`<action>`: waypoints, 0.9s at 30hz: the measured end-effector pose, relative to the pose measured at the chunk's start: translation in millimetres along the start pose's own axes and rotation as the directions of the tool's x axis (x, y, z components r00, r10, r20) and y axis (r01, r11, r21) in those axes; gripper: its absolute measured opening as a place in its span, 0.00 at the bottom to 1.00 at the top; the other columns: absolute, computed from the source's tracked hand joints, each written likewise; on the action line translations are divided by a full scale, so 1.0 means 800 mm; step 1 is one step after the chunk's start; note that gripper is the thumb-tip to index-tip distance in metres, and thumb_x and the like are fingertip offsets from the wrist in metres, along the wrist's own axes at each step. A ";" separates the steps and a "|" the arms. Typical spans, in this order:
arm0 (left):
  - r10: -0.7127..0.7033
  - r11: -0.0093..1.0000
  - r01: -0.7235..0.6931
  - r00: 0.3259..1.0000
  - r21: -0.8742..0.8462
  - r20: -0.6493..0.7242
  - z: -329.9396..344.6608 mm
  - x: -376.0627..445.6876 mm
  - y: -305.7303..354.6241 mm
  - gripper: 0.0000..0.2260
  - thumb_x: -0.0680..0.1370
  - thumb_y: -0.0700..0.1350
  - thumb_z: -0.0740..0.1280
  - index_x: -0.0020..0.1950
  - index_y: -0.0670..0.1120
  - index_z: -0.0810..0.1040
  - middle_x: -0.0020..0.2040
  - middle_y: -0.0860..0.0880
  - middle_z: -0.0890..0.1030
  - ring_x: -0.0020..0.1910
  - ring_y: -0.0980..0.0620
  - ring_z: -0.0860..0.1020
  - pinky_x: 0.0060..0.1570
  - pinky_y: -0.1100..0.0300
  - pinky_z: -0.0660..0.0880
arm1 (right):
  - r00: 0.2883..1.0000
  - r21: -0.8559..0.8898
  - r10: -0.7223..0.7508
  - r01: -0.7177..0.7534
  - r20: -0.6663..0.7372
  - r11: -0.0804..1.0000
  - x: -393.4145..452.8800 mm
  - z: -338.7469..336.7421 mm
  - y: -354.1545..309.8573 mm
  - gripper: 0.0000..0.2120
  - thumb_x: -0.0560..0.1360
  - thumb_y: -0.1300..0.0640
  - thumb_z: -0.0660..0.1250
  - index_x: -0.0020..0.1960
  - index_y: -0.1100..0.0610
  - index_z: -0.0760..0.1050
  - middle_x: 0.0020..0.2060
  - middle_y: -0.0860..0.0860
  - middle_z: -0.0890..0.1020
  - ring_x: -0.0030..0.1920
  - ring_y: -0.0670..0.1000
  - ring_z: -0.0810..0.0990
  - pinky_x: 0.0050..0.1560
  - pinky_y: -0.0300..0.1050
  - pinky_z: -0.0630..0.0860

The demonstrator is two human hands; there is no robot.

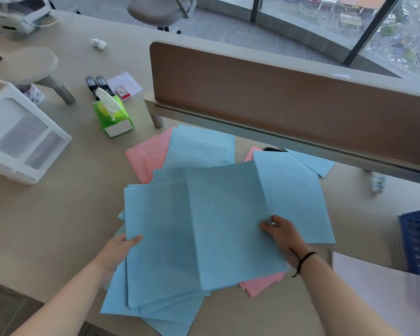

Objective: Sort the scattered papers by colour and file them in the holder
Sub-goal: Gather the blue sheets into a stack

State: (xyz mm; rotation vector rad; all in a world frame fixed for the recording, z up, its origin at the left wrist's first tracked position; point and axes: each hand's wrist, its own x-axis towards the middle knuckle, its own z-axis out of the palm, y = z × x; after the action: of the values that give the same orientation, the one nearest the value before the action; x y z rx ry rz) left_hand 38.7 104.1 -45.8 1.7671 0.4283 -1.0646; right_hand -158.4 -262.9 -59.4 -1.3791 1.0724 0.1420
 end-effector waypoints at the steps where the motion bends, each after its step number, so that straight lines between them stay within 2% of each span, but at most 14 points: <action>1: -0.004 1.000 0.003 1.000 -0.013 -0.014 0.003 -0.003 0.002 0.15 0.78 0.52 0.69 0.59 0.44 0.82 0.52 0.45 0.86 0.53 0.42 0.84 0.61 0.41 0.75 | 0.999 -0.054 -0.037 0.036 -0.004 0.998 0.002 0.026 0.004 0.03 0.75 0.62 0.70 0.47 0.62 0.81 0.45 0.63 0.86 0.40 0.58 0.84 0.48 0.61 0.83; 4: -0.036 0.991 0.037 0.999 -0.125 0.006 0.001 -0.002 0.001 0.23 0.77 0.65 0.64 0.59 0.48 0.83 0.54 0.47 0.86 0.55 0.42 0.83 0.60 0.43 0.77 | 0.994 -0.222 -0.105 0.107 0.019 0.969 0.001 0.102 0.005 0.05 0.75 0.61 0.70 0.39 0.56 0.78 0.37 0.55 0.84 0.37 0.55 0.81 0.46 0.59 0.80; 7: -0.039 0.991 0.045 0.998 -0.129 0.051 -0.003 0.002 -0.002 0.29 0.72 0.71 0.64 0.61 0.51 0.82 0.57 0.46 0.85 0.57 0.41 0.82 0.61 0.41 0.76 | 0.987 -0.284 -0.124 0.149 0.103 0.947 -0.011 0.159 0.005 0.02 0.75 0.58 0.69 0.44 0.56 0.79 0.37 0.54 0.83 0.38 0.56 0.81 0.46 0.56 0.79; 10: 0.015 0.999 -0.013 0.999 0.039 -0.034 -0.004 0.006 -0.005 0.26 0.67 0.68 0.73 0.54 0.49 0.84 0.53 0.48 0.86 0.56 0.43 0.82 0.63 0.43 0.75 | 0.964 -0.444 -0.072 0.183 0.254 0.877 -0.017 0.183 -0.005 0.05 0.75 0.53 0.70 0.44 0.53 0.77 0.34 0.50 0.80 0.35 0.51 0.78 0.41 0.49 0.78; 12: 0.070 0.990 -0.061 0.995 0.130 -0.065 -0.003 0.010 -0.008 0.17 0.70 0.58 0.76 0.52 0.48 0.84 0.52 0.48 0.86 0.54 0.42 0.82 0.60 0.46 0.77 | 0.956 -0.534 -0.055 0.209 0.290 0.820 -0.004 0.177 -0.026 0.07 0.75 0.48 0.71 0.45 0.50 0.76 0.32 0.46 0.79 0.33 0.49 0.78 0.38 0.42 0.76; 14: 0.093 0.990 -0.083 0.992 0.117 -0.084 -0.002 0.016 -0.012 0.10 0.74 0.47 0.75 0.53 0.45 0.83 0.51 0.48 0.86 0.52 0.45 0.83 0.56 0.49 0.78 | 0.971 -0.609 -0.147 0.234 0.190 0.758 0.026 0.157 -0.055 0.11 0.74 0.46 0.71 0.52 0.51 0.79 0.37 0.45 0.79 0.40 0.50 0.80 0.42 0.41 0.74; 16: 0.108 0.991 -0.100 0.990 0.093 -0.093 -0.003 0.023 -0.019 0.07 0.75 0.43 0.74 0.52 0.44 0.84 0.50 0.48 0.86 0.51 0.46 0.84 0.53 0.51 0.79 | 0.961 -0.710 -0.266 0.243 0.082 0.661 0.063 0.131 -0.090 0.17 0.74 0.48 0.72 0.60 0.53 0.78 0.49 0.48 0.81 0.52 0.53 0.80 0.50 0.42 0.74; 18: 0.117 0.991 -0.110 0.988 0.074 -0.100 -0.003 0.027 -0.022 0.06 0.75 0.41 0.74 0.52 0.44 0.84 0.48 0.49 0.87 0.50 0.47 0.84 0.50 0.53 0.79 | 0.938 -0.824 -0.335 0.259 0.090 0.504 0.097 0.112 -0.123 0.26 0.73 0.48 0.73 0.68 0.53 0.72 0.65 0.52 0.77 0.66 0.55 0.75 0.63 0.47 0.71; 20: 0.130 0.990 -0.124 0.986 0.066 -0.101 -0.004 0.030 -0.025 0.06 0.75 0.40 0.73 0.52 0.44 0.83 0.48 0.49 0.87 0.49 0.47 0.85 0.51 0.52 0.80 | 0.942 -0.893 -0.303 0.255 0.143 0.371 0.122 0.107 -0.146 0.37 0.70 0.44 0.74 0.75 0.51 0.64 0.73 0.52 0.69 0.72 0.56 0.69 0.69 0.53 0.66; 23: 0.187 0.981 -0.181 0.979 0.072 -0.086 -0.009 0.027 -0.023 0.07 0.76 0.38 0.72 0.54 0.46 0.83 0.49 0.49 0.87 0.50 0.49 0.85 0.52 0.51 0.80 | 0.942 -0.928 -0.243 0.290 0.233 0.235 0.146 0.114 -0.163 0.49 0.65 0.38 0.76 0.78 0.49 0.57 0.76 0.51 0.66 0.75 0.56 0.65 0.72 0.57 0.63; 27: 0.271 0.957 -0.267 0.962 0.110 -0.022 -0.024 0.019 -0.014 0.10 0.78 0.37 0.68 0.58 0.47 0.81 0.51 0.54 0.86 0.50 0.56 0.84 0.45 0.65 0.79 | 0.934 -0.945 -0.248 0.295 0.256 0.138 0.158 0.124 -0.164 0.51 0.60 0.35 0.77 0.77 0.45 0.58 0.71 0.52 0.67 0.72 0.57 0.65 0.70 0.59 0.62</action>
State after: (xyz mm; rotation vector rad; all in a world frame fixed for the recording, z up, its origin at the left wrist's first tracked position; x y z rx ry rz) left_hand 48.2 123.6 -62.2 1.8794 0.1477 -0.8753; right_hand 48.4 -276.1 -68.8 -2.7551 0.5677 0.7000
